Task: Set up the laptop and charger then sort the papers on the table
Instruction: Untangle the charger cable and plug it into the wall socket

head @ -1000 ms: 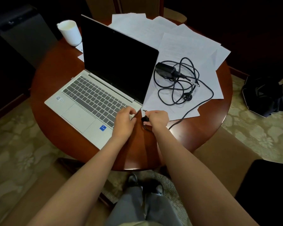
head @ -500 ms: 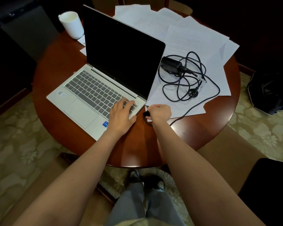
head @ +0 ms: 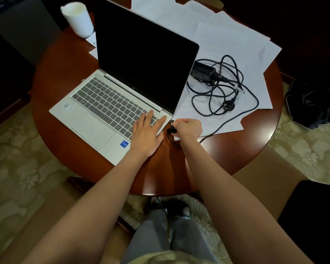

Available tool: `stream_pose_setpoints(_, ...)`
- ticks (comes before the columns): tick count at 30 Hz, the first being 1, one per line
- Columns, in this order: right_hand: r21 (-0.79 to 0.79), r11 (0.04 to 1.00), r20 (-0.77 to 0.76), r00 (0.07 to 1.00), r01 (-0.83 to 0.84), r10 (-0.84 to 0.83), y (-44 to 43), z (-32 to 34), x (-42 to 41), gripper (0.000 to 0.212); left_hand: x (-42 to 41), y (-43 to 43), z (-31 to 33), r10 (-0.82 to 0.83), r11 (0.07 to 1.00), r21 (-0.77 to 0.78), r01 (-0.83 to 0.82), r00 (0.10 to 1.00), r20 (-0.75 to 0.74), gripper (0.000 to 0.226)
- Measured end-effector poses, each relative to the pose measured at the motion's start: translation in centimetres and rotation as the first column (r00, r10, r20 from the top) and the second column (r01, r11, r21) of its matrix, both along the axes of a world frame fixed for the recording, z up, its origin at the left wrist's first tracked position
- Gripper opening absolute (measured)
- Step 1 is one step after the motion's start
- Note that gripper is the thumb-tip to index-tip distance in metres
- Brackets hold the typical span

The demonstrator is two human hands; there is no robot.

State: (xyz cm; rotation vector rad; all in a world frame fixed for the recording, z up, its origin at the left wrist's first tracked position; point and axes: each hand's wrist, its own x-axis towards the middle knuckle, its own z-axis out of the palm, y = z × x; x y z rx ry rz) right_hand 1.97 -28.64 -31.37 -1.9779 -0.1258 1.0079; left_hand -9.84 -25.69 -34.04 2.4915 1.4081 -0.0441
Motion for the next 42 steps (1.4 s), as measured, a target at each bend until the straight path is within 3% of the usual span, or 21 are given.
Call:
stream_pose_setpoints(4, -0.030, 0.999, 0.093, 0.995, -0.032, 0.035, 0.7, -0.5, -0.2, 0.028, 0.1, 0.1, 0.0, 0.000, 1.000, -0.009, 0.000, 1.000, -0.004, 0.049)
stream_pose_setpoints(8, -0.060, 0.990, 0.226, 0.964, -0.131, 0.141, 1.2, -0.8, -0.6, 0.025, 0.3, 0.0, 0.1, -0.001, 1.000, 0.006, 0.001, 1.000, -0.030, 0.050)
stream_pose_setpoints(12, -0.124, 0.991, -0.055, 0.998, -0.051, 0.045, 1.7, -0.3, 0.6, 0.026, 0.3, -0.1, 0.2, -0.003, 1.000, -0.024, 0.003, 0.999, -0.032, 0.051)
stream_pose_setpoints(14, -0.141, 0.988, -0.081, 0.995, -0.063, 0.052, 1.8, 0.0, 0.8, 0.025, 0.3, -0.1, 0.3, -0.005, 1.000, -0.030, 0.004, 0.999, -0.039, 0.052)
stream_pose_setpoints(21, -0.150, 0.942, 0.078, 0.947, -0.299, 0.313, 0.9, 0.9, 1.1, 0.027, 0.4, 0.4, 1.3, -0.041, 0.996, -0.078, 0.033, 0.995, -0.095, 0.053)
stream_pose_setpoints(24, -0.085, 0.956, 0.178, 0.940, -0.280, 0.291, 0.2, 1.0, 1.8, 0.023, 1.1, 1.0, 2.5, -0.080, 0.996, -0.043, 0.077, 0.995, -0.067, 0.051)
stream_pose_setpoints(28, -0.085, 0.986, 0.570, 0.805, -0.141, 0.164, -0.1, 2.0, 4.2, 0.021, 3.3, 1.9, 4.8, -0.145, 0.989, -0.007, 0.147, 0.980, 0.139, 0.041)
stream_pose_setpoints(33, -0.185, 0.954, 0.803, 0.523, -0.236, 0.285, 1.7, 3.1, 8.4, 0.035, 5.7, 3.4, 8.1, -0.182, 0.982, 0.009, 0.191, 0.920, 0.347, 0.033)
stream_pose_setpoints(36, -0.407, 0.861, 0.784, 0.367, -0.306, 0.501, 3.3, 3.8, 10.1, 0.049, 6.7, 4.4, 9.1, -0.176, 0.982, 0.005, 0.190, 0.900, 0.400, 0.030)
stream_pose_setpoints(38, -0.536, 0.775, 0.707, 0.323, -0.334, 0.629, 4.1, 3.8, 10.8, 0.056, 7.4, 4.6, 9.4, -0.168, 0.981, -0.019, 0.193, 0.892, 0.420, 0.028)
stream_pose_setpoints(42, -0.628, 0.713, 0.580, 0.423, -0.311, 0.696, 5.3, 3.3, 12.1, 0.050, 9.3, 4.5, 9.9, -0.133, 0.972, -0.120, 0.201, 0.895, 0.425, 0.029)
